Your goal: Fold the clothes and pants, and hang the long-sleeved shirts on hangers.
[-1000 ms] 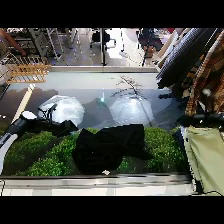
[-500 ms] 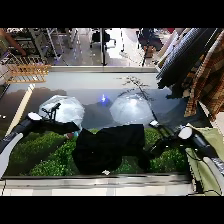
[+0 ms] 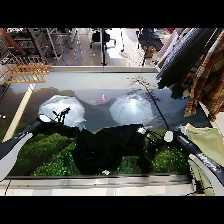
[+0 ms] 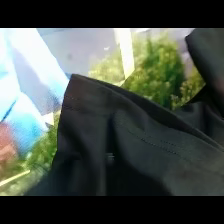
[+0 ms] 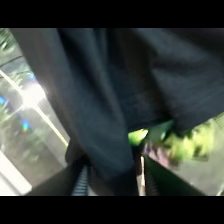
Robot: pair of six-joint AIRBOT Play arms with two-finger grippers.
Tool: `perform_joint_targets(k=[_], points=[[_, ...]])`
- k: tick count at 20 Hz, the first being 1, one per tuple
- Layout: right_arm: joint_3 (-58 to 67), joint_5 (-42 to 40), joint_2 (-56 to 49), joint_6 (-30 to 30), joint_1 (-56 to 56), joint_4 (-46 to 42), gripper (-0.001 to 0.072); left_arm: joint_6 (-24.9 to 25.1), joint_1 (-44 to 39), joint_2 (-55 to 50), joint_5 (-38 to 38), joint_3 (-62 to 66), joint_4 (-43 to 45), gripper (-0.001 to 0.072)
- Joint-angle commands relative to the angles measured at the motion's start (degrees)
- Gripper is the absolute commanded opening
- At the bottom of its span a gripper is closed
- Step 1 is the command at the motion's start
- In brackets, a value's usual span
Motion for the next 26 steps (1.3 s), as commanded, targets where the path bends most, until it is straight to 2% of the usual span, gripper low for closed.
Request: perform_joint_targets(k=[1, 2, 3, 4, 7, 10, 12, 14, 15, 16, 17, 19, 22, 23, 26], points=[[-0.1, -1.8, -1.3, 1.6, 0.4, -0.5, 0.0203, -0.2, -0.7, -0.9, -0.8, 0.0, 0.0, 0.0023], [-0.1, -1.7, -1.3, 3.2, 0.4, -0.4, 0.0147, -0.2, -0.9, -0.9, -1.2, 0.0, 0.0, 0.0003], [0.1, -1.2, -1.2, 5.1, 0.4, -0.5, 0.0048, -0.2, -0.9, -0.7, -2.3, 0.0, 0.0, 0.0001], [0.9, 0.9, -0.5, 7.2, 0.4, -0.6, 0.002, -0.2, -0.4, 0.1, -4.4, 0.4, 0.0, 0.0], [7.6, 12.4, 5.6, 7.9, 0.4, -4.1, 0.0019, -0.8, 3.8, 6.4, -14.4, 6.2, 0.0, -0.0001], [20.3, 21.6, 16.7, 13.1, 0.4, -9.6, 0.0019, -4.9, 8.5, 16.3, -21.8, 18.2, 0.0, -0.0001], [29.9, 23.8, 23.8, 14.1, 0.4, -11.1, 0.002, -6.5, 11.3, 22.0, -24.8, 26.7, 0.0, 0.0], [36.5, 22.1, 28.6, 14.1, 0.4, -9.0, 0.002, -7.3, 13.3, 26.1, -28.2, 30.9, 0.0, 0.0004], [37.7, 22.1, 29.8, 14.1, 0.4, -7.5, 0.002, -7.8, 13.2, 27.5, -29.2, 30.1, 0.0, 0.0051], [37.6, 22.6, 30.4, 14.2, 0.4, -6.6, 0.002, -8.6, 11.8, 28.1, -30.1, 28.1, 0.0, 0.0214], [37.1, 23.9, 30.3, 14.3, 0.4, -6.1, 0.0021, -9.6, 9.9, 28.0, -30.7, 25.2, 0.0, 0.0308], [34.8, 25.2, 29.6, 15.4, 0.4, -5.5, 0.0021, -9.5, 4.2, 27.3, -28.7, 16.3, 0.1, 0.0345], [30.9, 26.3, 28.7, 15.3, 0.4, -4.6, 0.0021, -9.1, -5.0, 22.1, -17.7, 4.1, 1.2, 0.0368], [29.7, 26.5, 28.8, 15.3, 0.4, -4.6, 0.0021, -9.1, -7.2, 18.9, -15.9, 3.1, 3.1, 0.0401], [27.8, 27.4, 28.8, 15.3, 0.4, -4.6, 0.0021, -10.9, -10.3, 7.5, -13.9, 5.4, 6.1, 0.0427]])
